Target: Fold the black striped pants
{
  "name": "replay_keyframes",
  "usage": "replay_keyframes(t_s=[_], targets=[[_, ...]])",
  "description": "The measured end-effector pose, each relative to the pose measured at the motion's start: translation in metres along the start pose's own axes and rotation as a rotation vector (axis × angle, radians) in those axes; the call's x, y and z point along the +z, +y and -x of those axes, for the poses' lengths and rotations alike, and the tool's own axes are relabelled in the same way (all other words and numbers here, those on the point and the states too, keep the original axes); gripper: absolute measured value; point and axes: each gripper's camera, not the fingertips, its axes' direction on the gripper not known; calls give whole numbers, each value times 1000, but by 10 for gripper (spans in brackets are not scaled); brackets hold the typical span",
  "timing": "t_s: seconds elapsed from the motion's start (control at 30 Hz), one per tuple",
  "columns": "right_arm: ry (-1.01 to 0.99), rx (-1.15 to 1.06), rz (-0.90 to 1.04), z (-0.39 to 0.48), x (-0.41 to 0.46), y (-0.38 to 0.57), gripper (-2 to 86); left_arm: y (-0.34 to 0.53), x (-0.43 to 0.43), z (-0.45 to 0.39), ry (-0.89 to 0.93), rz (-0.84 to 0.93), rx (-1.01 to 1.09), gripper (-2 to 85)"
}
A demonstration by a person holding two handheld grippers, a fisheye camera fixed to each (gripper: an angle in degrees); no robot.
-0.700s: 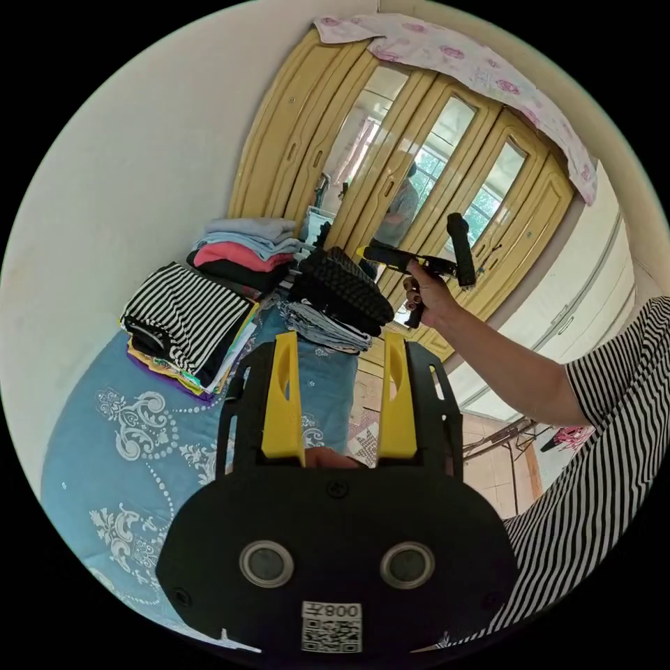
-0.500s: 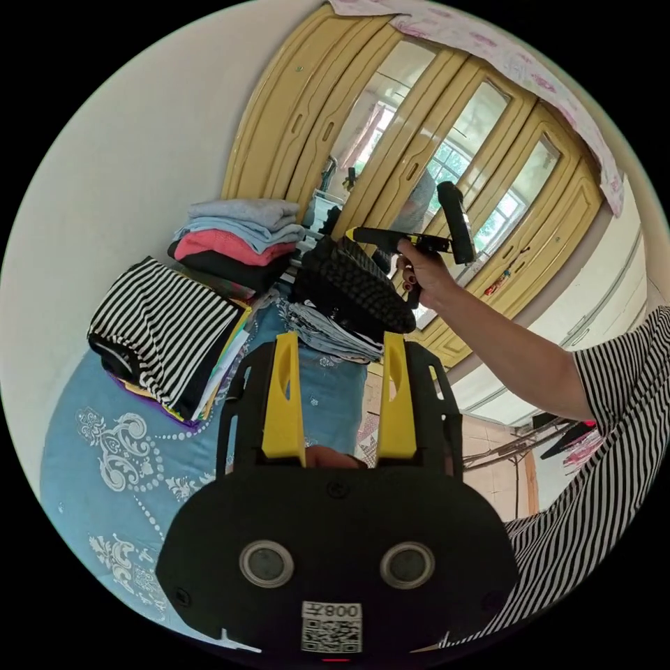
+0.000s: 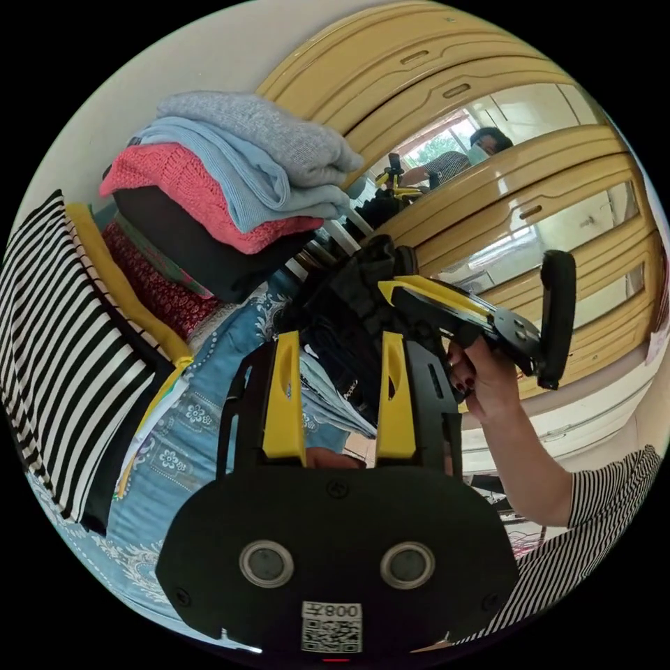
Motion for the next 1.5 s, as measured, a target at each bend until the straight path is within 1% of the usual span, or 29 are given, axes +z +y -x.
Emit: replay_keyframes(t_s=[0.07,0.2,0.27,0.4,0.47,0.6,0.8,0.93,1.0,1.13,1.2,1.27,1.3,1.37,1.4,1.47,1.5], targets=[[-37,7,-11,-14,-1,-6,73,-26,16,8,43,3,-47,150],[-112,44,-23,-51,-9,-16,52,-56,33,13,97,23,-75,137],[-149,80,-29,-70,-13,-20,42,-69,36,10,174,26,-67,114],[-265,144,-35,-112,-26,-25,24,-78,25,-2,199,34,-47,70],[-330,186,-48,-131,-34,-23,18,-76,11,-13,215,35,-41,48],[-472,282,-109,-180,-67,-10,11,-62,-21,-33,287,4,-11,35],[-566,304,-170,-226,-133,17,10,-12,-89,-81,380,-24,64,28],[-595,294,-223,-240,-182,35,8,35,-153,-126,425,-51,142,26],[-612,274,-250,-242,-216,43,8,58,-185,-147,420,-66,188,26],[-653,234,-317,-234,-269,54,8,119,-274,-187,470,-132,264,25],[-684,181,-377,-221,-310,58,7,148,-321,-200,485,-183,302,25],[-713,140,-429,-209,-341,61,7,190,-393,-214,516,-272,344,25],[-735,105,-467,-198,-363,63,7,201,-412,-217,518,-297,360,25],[-760,56,-517,-179,-393,65,7,254,-495,-233,489,-400,422,26],[-787,24,-549,-163,-412,67,6,269,-516,-237,482,-429,438,26],[-826,-20,-594,-138,-438,70,6,333,-601,-253,439,-531,505,26],[-856,-43,-621,-119,-455,71,6,350,-622,-258,426,-552,522,27]])
